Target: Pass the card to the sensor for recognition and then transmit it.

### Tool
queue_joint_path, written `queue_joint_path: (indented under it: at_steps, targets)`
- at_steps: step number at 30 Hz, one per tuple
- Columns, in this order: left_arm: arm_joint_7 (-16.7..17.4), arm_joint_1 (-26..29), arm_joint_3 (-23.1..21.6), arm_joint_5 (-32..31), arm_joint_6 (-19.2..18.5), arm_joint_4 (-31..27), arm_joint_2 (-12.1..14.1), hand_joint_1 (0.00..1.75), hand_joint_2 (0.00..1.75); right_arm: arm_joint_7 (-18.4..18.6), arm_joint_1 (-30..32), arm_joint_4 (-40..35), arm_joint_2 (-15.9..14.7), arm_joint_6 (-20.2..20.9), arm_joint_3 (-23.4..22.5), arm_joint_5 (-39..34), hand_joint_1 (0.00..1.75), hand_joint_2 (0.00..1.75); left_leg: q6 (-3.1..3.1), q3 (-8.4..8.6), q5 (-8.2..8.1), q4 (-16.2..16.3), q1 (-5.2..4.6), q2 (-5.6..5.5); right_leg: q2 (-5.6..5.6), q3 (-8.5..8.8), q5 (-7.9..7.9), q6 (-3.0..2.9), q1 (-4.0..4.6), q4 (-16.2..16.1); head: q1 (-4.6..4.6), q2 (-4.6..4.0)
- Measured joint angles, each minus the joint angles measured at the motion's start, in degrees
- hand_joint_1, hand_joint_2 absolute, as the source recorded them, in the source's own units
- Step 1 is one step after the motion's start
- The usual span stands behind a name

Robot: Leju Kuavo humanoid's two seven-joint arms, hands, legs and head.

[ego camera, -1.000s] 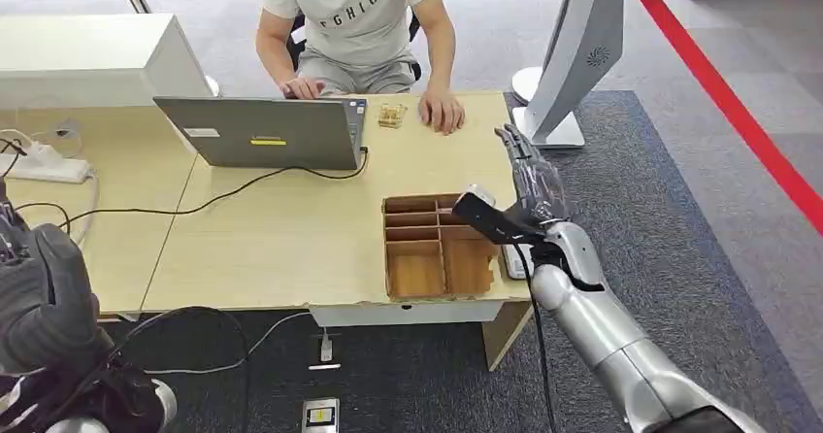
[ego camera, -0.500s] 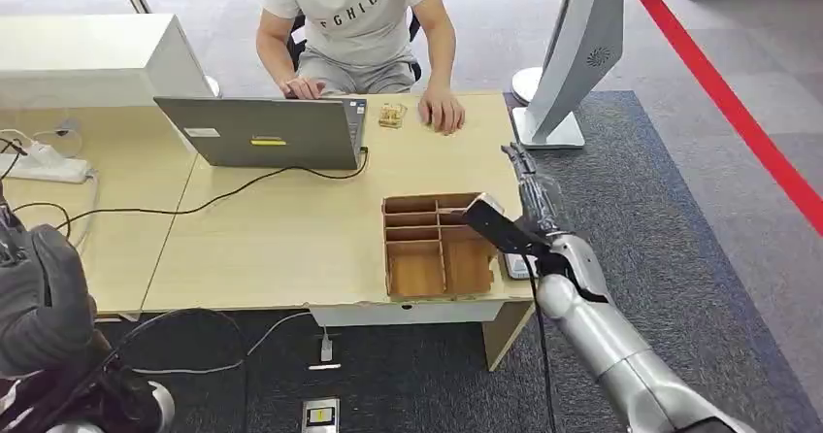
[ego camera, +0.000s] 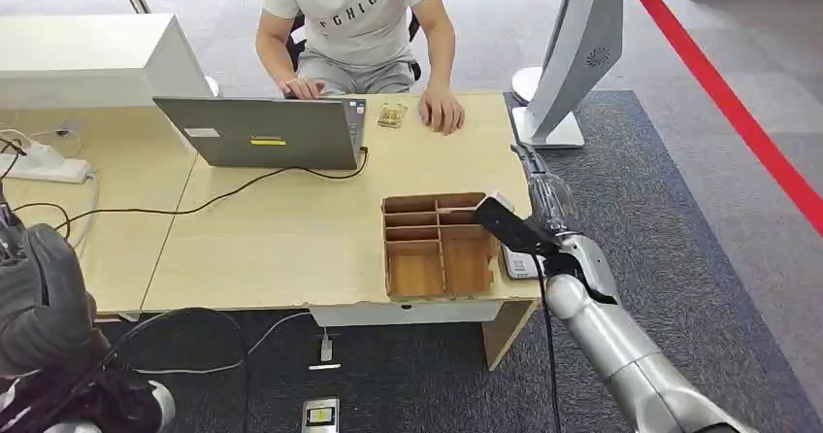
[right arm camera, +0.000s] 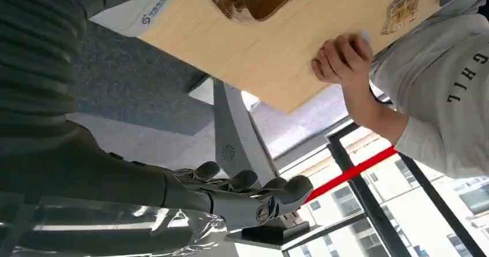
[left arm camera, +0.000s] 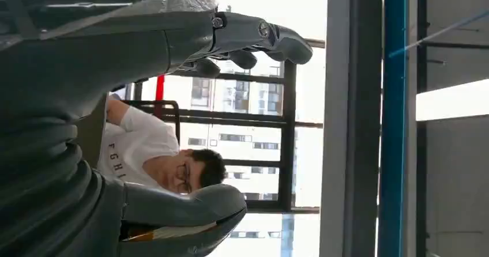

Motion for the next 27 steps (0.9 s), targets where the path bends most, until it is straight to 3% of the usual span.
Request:
queue_joint_path:
  at_steps: [27]
  targets:
    - [-0.98,-0.37,0.02,0.53,0.00,0.09,0.00,0.00,1.75,-2.21,-0.12,0.46,4.17,2.32,5.14,-1.29,0.00,1.75,0.00,-0.06,0.00,-0.01,0.00,-0.01,-0.01,-0.02,-0.01,0.00,0.00,0.01,0.00,0.00]
